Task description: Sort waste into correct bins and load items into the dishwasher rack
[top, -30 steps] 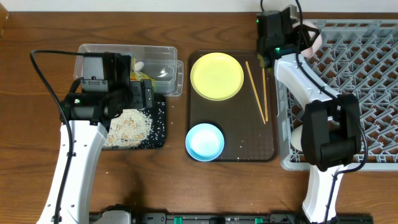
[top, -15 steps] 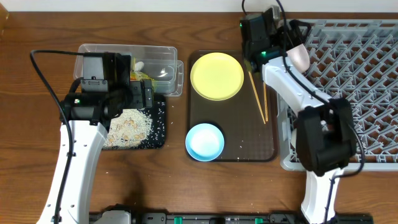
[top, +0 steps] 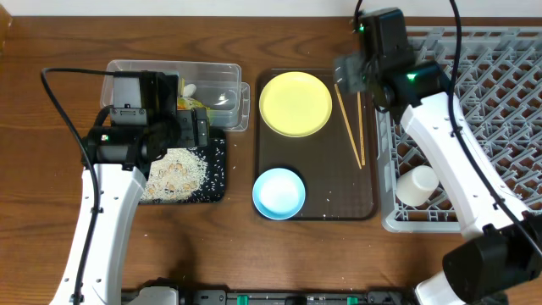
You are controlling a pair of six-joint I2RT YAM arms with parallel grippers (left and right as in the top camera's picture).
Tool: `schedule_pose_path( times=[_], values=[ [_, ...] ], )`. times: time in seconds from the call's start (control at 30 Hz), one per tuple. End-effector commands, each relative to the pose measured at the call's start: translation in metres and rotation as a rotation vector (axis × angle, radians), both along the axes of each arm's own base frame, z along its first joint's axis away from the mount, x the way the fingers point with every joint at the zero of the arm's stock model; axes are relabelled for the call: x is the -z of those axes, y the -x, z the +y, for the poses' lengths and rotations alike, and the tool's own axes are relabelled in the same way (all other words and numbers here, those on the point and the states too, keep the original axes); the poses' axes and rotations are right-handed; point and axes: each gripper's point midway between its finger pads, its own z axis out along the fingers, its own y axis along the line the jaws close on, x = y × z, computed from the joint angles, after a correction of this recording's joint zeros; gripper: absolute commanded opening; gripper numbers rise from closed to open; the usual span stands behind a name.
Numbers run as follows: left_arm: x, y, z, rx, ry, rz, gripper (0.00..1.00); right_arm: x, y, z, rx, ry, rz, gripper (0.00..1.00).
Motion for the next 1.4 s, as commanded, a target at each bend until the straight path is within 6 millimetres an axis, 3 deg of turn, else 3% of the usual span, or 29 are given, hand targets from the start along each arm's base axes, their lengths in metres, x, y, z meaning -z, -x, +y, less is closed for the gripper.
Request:
schedule_pose_path(
  times=[0.0, 0.13, 0.27, 0.4, 0.53, 0.67, 0.77, 0.83, 0.9, 1.07, 1.23, 1.37],
  values=[
    [-0.008, -0.004, 0.002, -0.004, -0.008, -0.019, 0.91, 0.031, 0.047, 0.082, -0.159, -0.412, 0.298, 0.75],
    [-0.008, -0.004, 0.002, -0.004, -0.008, -0.019, 0.91, 0.080, 0.085, 0.105, -0.153, -0.389, 0.471, 0.75],
    [-0.008, -0.004, 0.002, -0.004, -0.008, -0.019, 0.91, 0.118, 0.126, 0.122, -0.145, -0.349, 0.605, 0.75],
    [-0.008, -0.004, 0.002, -0.004, -0.008, -0.019, 0.91, 0.150, 0.153, 0.118, -0.063, -0.255, 0.664, 0.75],
    [-0.008, -0.004, 0.002, -0.004, -0.008, -0.019, 0.91, 0.168, 0.168, 0.118, -0.032, -0.211, 0.719, 0.69],
    [-0.008, -0.004, 0.002, -0.003, -0.007, -0.019, 0.91, 0.187, 0.178, 0.110, -0.001, -0.160, 0.789, 0.53],
    [-0.008, -0.004, 0.002, -0.004, -0.008, -0.019, 0.91, 0.195, 0.183, 0.102, 0.027, -0.130, 0.824, 0.26],
    [-0.008, -0.004, 0.002, -0.004, -0.008, -0.019, 0.91, 0.195, 0.180, 0.098, 0.045, -0.129, 0.819, 0.09],
    [-0.008, -0.004, 0.002, -0.004, -0.008, -0.019, 0.91, 0.193, 0.176, 0.092, 0.066, -0.117, 0.810, 0.01],
    [-0.008, -0.004, 0.002, -0.003, -0.007, -0.019, 0.91, 0.170, 0.154, 0.067, 0.139, -0.100, 0.754, 0.01],
    [-0.008, -0.004, 0.002, -0.004, -0.008, -0.019, 0.91, 0.112, 0.117, 0.016, 0.236, -0.037, 0.579, 0.01],
    [-0.008, -0.004, 0.002, -0.004, -0.008, -0.019, 0.91, 0.038, 0.091, -0.060, 0.424, 0.094, 0.322, 0.01]
  ],
)
